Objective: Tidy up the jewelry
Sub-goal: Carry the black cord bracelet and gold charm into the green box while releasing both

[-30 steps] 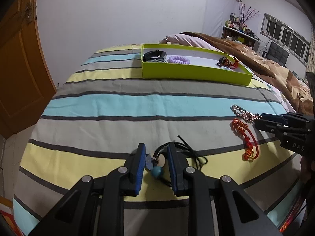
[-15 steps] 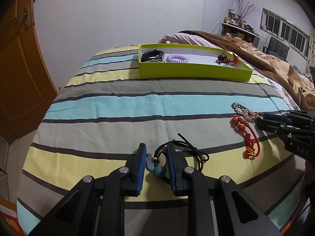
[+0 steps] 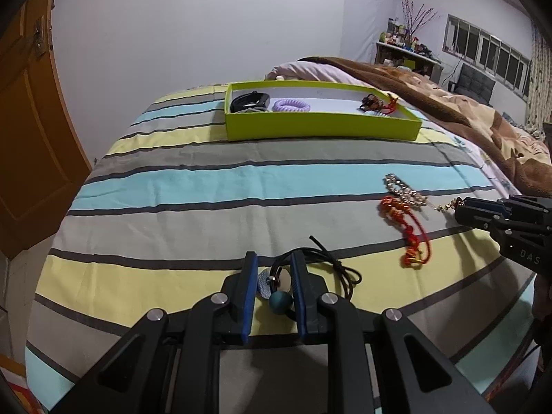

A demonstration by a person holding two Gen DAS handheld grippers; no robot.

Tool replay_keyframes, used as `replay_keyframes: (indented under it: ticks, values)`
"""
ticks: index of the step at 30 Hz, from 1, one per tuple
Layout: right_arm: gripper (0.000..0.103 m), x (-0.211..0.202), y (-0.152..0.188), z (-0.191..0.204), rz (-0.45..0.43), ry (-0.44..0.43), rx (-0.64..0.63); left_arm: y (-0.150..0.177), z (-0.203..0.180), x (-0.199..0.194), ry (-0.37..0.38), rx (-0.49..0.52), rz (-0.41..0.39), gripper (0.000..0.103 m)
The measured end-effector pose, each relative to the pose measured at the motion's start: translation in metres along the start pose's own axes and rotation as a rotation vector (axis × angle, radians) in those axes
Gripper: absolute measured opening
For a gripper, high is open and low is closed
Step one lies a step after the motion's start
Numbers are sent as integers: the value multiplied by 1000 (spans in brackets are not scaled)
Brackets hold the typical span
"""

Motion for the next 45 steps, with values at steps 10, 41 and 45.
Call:
replay_keyframes:
  ticks: [10, 41, 45]
  values:
    - [18, -30, -3, 0, -71, -25, 41, -11, -8, -28, 34, -8, -71, 20]
    - [18, -39, -80, -2, -190, -63, 45, -100, -22, -29, 47, 36, -172, 20]
    - [18, -28, -95, -5, -187, -69, 42, -120, -24, -20, 43, 59, -180, 20]
Point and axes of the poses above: each gripper's, at about its wrist camera, not at the fingertips, and x roughly the way its jaws point, z to its left, y to its underside, the point moved 8 cm from there along x, roughly the way its jaws point, and after that the axes turned 4 degrees about z, right-handed, at the moved point
